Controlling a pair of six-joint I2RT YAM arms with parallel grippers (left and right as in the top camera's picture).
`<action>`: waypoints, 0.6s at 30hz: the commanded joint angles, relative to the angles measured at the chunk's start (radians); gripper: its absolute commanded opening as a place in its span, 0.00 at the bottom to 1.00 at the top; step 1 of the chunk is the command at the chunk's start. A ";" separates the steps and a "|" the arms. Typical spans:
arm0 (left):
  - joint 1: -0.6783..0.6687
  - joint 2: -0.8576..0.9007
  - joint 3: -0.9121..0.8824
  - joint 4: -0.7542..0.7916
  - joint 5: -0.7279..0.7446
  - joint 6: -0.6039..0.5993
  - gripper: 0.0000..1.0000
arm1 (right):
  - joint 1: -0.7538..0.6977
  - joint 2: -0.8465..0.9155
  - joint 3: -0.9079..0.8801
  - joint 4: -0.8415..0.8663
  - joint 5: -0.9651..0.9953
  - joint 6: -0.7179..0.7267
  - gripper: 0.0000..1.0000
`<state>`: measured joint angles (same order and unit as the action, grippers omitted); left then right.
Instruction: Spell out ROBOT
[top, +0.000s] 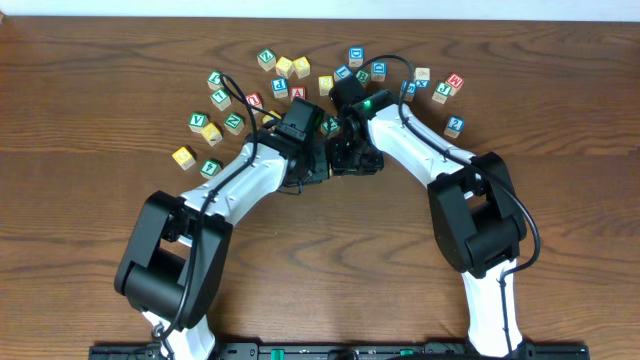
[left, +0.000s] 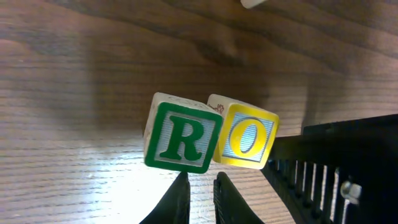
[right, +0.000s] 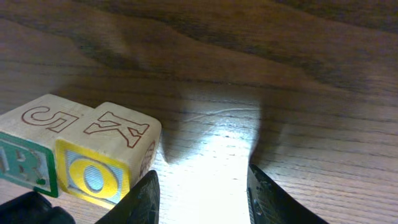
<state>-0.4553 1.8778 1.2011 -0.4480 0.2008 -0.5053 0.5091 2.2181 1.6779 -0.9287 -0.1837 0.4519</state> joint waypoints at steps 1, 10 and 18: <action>0.041 -0.033 0.024 -0.007 -0.010 -0.008 0.15 | 0.008 -0.019 -0.003 0.006 0.002 0.003 0.40; 0.125 -0.125 0.024 -0.009 -0.010 0.085 0.15 | 0.002 -0.037 0.013 0.013 0.033 0.003 0.41; 0.122 -0.055 0.024 0.010 -0.010 0.144 0.14 | -0.002 -0.039 0.013 0.016 0.058 0.027 0.41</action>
<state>-0.3321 1.7809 1.2045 -0.4431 0.2005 -0.4026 0.5087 2.2139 1.6783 -0.9123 -0.1543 0.4545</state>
